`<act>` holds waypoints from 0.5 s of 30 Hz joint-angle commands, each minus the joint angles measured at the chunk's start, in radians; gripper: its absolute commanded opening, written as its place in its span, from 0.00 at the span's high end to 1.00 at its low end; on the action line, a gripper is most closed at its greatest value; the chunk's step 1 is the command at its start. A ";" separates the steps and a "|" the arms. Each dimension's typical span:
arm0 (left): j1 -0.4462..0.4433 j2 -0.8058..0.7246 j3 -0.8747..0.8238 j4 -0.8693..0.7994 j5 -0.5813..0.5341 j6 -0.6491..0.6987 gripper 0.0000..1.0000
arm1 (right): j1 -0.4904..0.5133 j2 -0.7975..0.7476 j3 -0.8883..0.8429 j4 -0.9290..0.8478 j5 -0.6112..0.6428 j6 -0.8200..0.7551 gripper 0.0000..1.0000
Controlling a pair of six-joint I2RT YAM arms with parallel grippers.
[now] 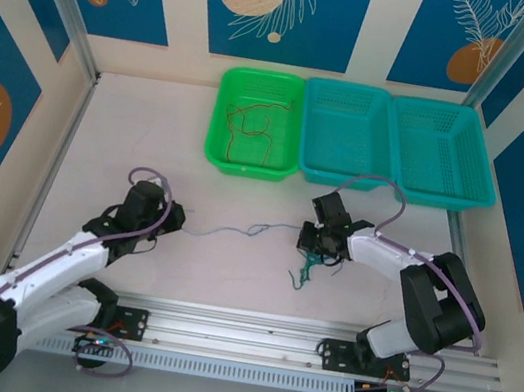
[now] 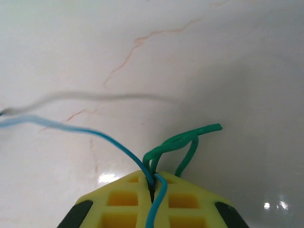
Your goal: Untangle the cables
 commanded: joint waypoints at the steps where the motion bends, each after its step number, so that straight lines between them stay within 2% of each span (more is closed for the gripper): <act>1: -0.018 0.021 0.006 0.075 0.065 0.066 0.55 | 0.009 -0.054 0.015 -0.004 -0.069 -0.050 1.00; 3: -0.040 0.007 0.037 -0.007 -0.025 0.101 0.40 | 0.008 -0.069 0.022 -0.010 -0.087 -0.074 1.00; 5: -0.072 -0.021 0.076 -0.085 -0.120 0.159 0.35 | 0.011 -0.076 0.040 -0.035 -0.090 -0.097 1.00; 7: -0.119 -0.047 0.101 -0.090 -0.172 0.229 0.32 | 0.016 -0.078 0.064 -0.067 -0.088 -0.123 1.00; 9: -0.171 -0.045 0.115 -0.032 -0.154 0.310 0.31 | 0.019 -0.079 0.081 -0.087 -0.093 -0.140 1.00; 11: -0.224 -0.001 0.136 0.045 -0.091 0.374 0.32 | 0.020 -0.080 0.092 -0.095 -0.101 -0.147 1.00; 15: -0.362 0.167 0.205 0.163 -0.004 0.472 0.32 | 0.025 -0.087 0.104 -0.091 -0.132 -0.139 1.00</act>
